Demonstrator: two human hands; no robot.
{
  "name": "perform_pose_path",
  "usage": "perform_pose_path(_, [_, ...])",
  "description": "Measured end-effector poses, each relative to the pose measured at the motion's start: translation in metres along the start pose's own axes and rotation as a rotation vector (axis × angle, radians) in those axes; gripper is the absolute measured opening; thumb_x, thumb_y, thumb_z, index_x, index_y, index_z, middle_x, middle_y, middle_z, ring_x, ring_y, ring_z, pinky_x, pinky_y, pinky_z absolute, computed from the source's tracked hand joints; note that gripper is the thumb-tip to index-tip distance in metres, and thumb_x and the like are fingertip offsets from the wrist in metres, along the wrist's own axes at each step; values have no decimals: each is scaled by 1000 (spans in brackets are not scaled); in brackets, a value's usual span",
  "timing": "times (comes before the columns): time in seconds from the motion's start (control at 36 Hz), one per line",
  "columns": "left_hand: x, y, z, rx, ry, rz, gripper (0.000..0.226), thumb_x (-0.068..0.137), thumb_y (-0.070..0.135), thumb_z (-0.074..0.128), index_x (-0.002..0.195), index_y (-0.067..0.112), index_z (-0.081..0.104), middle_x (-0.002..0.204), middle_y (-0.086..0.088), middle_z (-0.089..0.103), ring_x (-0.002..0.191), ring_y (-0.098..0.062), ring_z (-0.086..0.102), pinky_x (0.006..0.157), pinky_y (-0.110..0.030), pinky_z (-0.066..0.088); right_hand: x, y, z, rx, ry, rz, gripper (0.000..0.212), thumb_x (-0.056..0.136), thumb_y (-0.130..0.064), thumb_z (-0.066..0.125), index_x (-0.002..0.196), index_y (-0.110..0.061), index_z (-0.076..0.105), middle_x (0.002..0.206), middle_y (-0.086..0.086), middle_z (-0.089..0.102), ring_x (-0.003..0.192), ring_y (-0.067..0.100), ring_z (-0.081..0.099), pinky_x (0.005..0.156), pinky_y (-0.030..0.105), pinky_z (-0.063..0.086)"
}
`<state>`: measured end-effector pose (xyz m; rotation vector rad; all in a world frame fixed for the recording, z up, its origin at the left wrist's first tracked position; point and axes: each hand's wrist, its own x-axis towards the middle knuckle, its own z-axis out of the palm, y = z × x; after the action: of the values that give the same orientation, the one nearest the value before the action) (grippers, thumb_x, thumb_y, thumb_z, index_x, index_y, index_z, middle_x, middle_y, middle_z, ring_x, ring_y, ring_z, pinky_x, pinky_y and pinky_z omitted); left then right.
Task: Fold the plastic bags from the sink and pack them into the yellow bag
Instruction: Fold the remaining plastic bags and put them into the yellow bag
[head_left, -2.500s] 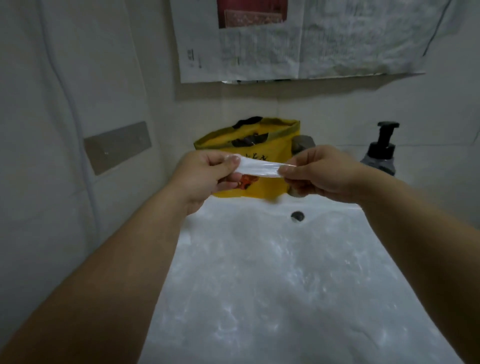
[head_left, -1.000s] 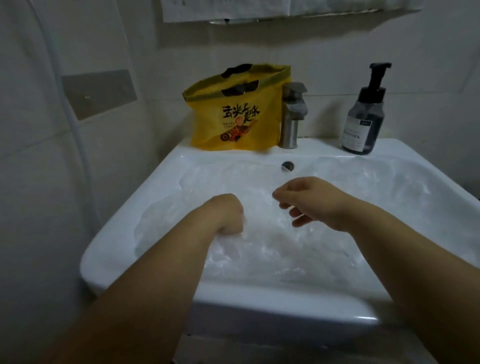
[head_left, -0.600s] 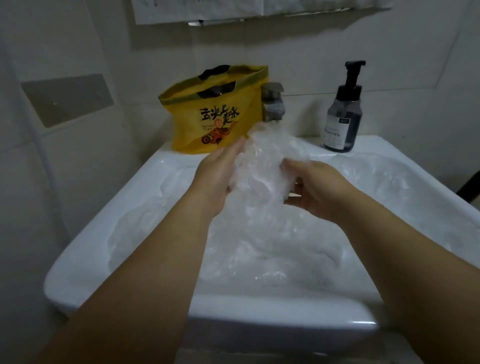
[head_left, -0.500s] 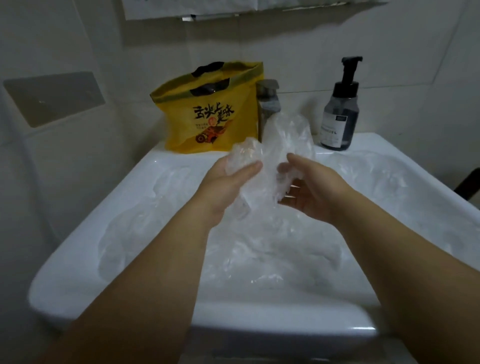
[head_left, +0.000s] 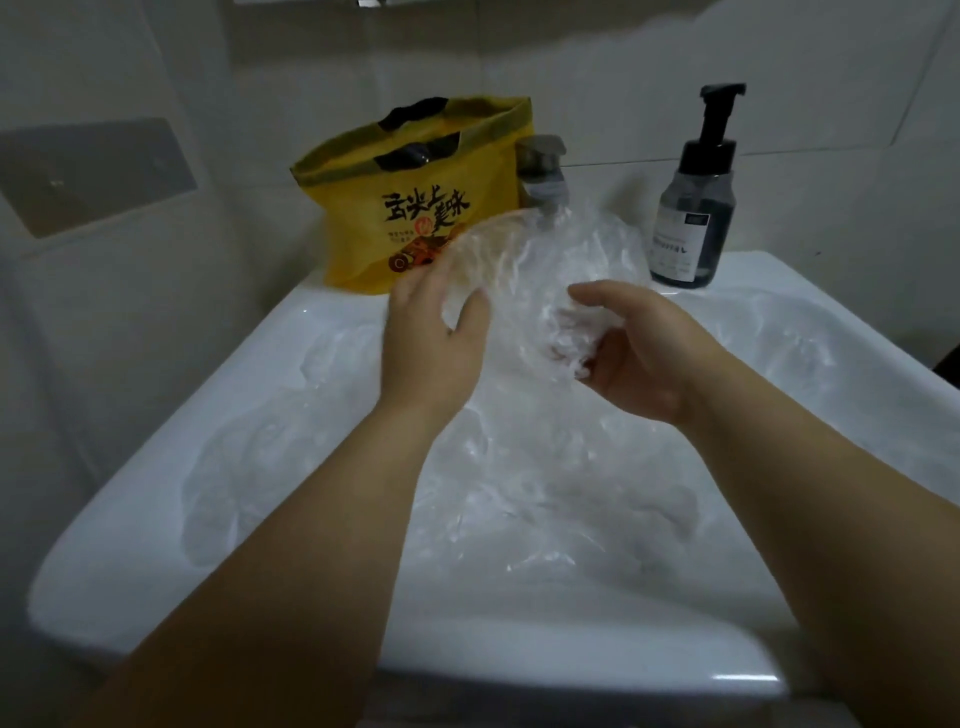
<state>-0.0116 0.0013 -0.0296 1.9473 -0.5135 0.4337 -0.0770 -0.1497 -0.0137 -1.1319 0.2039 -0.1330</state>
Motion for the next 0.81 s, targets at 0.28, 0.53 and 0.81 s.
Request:
perform_pose_path(0.28, [10,-6,2,-567,-238,-464,26,83,27,74,107,20,69,102,-4,75,97,-27,70,93,-52,53,2,2,1,57,-51,96,49,94,-56,42,105,-12,62,85,9,64,72,22,59,66,30,52])
perform_pose_path(0.53, [12,-2,-4,-718,-186,-475,34,91,33,65,122,19,64,113,-4,71,104,-24,68,96,-50,51,0,-4,3,48,-49,-70,15,92,-8,54,79,-14,53,65,1,52,58,12,53,63,26,53])
perform_pose_path(0.81, [12,2,-8,-737,-158,-532,19,95,32,61,109,21,67,104,-1,74,97,-22,71,87,-39,56,3,-6,2,207,1,-84,12,100,-16,47,92,-9,54,80,7,59,68,18,62,59,28,57])
